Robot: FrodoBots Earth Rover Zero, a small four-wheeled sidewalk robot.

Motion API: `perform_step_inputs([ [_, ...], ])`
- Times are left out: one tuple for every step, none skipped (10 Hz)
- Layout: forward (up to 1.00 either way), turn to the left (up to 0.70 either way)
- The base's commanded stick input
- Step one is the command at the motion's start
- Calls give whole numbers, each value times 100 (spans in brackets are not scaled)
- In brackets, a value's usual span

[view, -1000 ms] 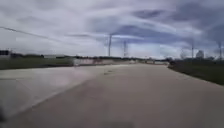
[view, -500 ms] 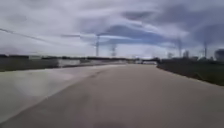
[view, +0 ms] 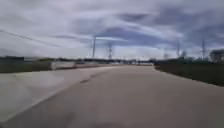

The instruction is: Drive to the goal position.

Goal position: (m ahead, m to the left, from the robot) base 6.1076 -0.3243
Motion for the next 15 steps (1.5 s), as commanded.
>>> perform_step_inputs([
  [100, 0],
  [100, 0],
  [100, -9],
  [100, -25],
  [100, -24],
  [100, -20],
  [100, -20],
  [100, -26],
  [100, -36],
  [100, -40],
  [100, -40],
  [100, -40],
  [100, -40],
  [100, -28],
  [100, 0],
])
